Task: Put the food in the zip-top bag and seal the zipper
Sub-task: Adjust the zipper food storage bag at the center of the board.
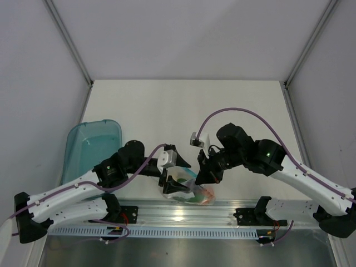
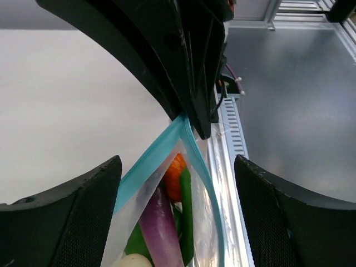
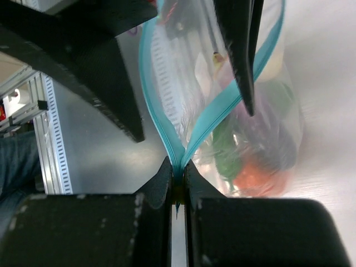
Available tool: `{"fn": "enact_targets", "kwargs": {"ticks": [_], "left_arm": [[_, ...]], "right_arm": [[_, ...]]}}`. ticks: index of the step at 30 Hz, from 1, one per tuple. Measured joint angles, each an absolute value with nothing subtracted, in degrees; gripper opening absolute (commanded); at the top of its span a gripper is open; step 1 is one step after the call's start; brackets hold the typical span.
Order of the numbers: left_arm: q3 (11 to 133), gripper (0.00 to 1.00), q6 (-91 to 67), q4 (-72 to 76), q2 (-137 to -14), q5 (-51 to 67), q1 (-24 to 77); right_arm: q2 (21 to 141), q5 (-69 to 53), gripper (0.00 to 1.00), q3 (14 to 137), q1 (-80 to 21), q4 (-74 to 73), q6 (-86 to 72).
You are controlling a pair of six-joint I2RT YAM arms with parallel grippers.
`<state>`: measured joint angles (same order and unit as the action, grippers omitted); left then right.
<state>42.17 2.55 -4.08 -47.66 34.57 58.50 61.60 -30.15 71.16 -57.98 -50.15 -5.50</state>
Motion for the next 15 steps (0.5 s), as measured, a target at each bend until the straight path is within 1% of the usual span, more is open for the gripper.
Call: {"fn": "enact_targets", "kwargs": {"ticks": [1,2,4,5,7,8,10,11,13,15], "left_arm": [[42.2,0.76,2.7,-4.5,-48.1,35.2,58.5],[42.2,0.70,2.9,-5.1,-48.7,35.8,58.5],[42.4,0.62,3.0,-6.5,-50.2,36.6,58.5],[42.6,0.53,3.0,-7.2,-50.9,36.8,58.5],[42.7,0.52,3.2,-8.1,-51.9,36.8,58.5],[42.8,0.54,3.2,-8.5,-52.2,36.7,58.5],[43.1,0.62,3.3,-9.0,-52.3,36.0,58.5],[43.2,0.70,3.2,-9.0,-52.3,35.6,58.5],[43.3,0.82,3.0,-8.8,-51.7,34.4,58.5],[43.3,0.85,2.6,-8.3,-50.6,33.4,58.6]], "right_arm": [[61.6,-30.6,0.00,71.2,-57.8,-50.5,-5.3],[61.6,-31.0,0.00,71.2,-57.8,-50.9,-5.1],[61.6,-31.9,0.00,71.2,-57.7,-51.9,-4.4],[61.7,-32.1,0.00,71.2,-57.6,-52.4,-4.2],[61.8,-32.4,0.00,71.2,-57.6,-53.1,-3.8],[62.0,-32.4,0.00,71.2,-57.6,-53.3,-3.6],[62.2,-32.5,0.00,71.2,-57.6,-54.0,-3.0],[62.3,-32.7,0.00,71.2,-57.7,-54.3,-2.9],[62.6,-32.9,0.00,71.2,-57.8,-55.0,-2.6],[62.8,-33.3,0.00,71.2,-58.1,-55.5,-2.3]]}}
